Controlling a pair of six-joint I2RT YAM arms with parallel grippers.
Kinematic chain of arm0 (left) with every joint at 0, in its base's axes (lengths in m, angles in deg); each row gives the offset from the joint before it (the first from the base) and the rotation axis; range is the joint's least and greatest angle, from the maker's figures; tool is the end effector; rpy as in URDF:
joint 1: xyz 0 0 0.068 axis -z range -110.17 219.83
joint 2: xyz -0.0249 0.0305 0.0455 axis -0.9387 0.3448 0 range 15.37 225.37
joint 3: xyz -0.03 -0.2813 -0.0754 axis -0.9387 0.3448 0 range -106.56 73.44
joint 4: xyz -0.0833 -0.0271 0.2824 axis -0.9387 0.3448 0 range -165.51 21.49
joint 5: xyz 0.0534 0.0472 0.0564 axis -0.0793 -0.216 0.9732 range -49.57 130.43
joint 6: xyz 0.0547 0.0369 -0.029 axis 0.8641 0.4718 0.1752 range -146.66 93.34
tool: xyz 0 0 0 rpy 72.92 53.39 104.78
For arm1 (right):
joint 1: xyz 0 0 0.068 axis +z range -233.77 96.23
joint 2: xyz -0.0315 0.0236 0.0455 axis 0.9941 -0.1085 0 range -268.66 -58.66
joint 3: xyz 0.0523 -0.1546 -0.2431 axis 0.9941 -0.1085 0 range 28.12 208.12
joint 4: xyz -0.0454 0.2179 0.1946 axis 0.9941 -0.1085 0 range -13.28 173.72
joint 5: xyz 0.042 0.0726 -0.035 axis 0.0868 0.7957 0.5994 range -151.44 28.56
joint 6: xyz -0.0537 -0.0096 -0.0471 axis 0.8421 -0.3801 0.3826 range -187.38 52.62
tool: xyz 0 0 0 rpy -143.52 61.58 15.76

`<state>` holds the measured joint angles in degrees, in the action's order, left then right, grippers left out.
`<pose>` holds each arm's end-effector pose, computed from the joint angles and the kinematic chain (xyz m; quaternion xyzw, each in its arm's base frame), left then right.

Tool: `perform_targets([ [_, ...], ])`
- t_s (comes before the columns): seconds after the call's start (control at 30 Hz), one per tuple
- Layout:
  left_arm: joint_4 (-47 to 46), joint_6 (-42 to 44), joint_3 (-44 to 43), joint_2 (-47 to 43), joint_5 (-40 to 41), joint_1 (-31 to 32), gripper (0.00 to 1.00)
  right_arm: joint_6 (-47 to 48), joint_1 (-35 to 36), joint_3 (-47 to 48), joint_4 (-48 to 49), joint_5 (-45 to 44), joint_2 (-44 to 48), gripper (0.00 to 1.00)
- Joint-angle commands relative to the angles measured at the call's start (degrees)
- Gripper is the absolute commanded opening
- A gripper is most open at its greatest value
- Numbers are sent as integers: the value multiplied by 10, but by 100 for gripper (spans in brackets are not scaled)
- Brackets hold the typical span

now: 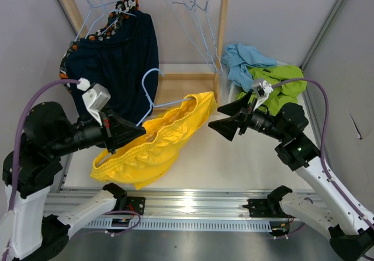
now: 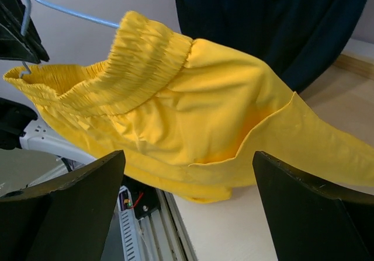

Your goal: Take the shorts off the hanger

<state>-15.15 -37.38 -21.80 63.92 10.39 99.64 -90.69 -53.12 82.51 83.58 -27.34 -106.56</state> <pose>0.0746 -0.0770 0.5428 0.2839 0.7223 -0.3978 0.4894 0.1760 0.1432 0.4297 -0.2590 0.6222 0.4975 0.5462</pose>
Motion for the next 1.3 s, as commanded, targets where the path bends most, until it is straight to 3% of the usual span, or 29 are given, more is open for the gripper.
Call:
perform_targets([
  [0.0, -67, -28, -38, -13, -48, 8, 0, 31, 29, 29, 27, -28, -14, 99],
  [0.4, -80, -42, -78, -12, -65, 35, 0, 58, 56, 24, 34, -103, -22, 100],
  [0.67, -112, -62, -67, -15, -113, 35, 0, 10, 56, -2, 145, -109, -55, 98],
  [0.7, -113, -64, -63, -15, -117, 35, 0, 0, 57, -9, 163, -99, -61, 90],
  [0.73, -118, -68, -55, -19, -119, 35, 0, -4, 58, -9, 195, -92, -75, 48],
  [0.8, -130, -71, -48, -20, -126, 35, 0, -13, 59, -7, 218, -87, -88, 10],
  [0.83, -132, -74, -36, -21, -133, 35, 0, -16, 59, -2, 229, -90, -94, 0],
  [1.03, -136, -76, 14, -37, -140, 35, 0, 40, 47, 60, 171, -150, -97, 0],
  [1.27, -111, -62, 66, -62, -125, 35, 0, 23, -89, 128, 139, -105, -90, 0],
])
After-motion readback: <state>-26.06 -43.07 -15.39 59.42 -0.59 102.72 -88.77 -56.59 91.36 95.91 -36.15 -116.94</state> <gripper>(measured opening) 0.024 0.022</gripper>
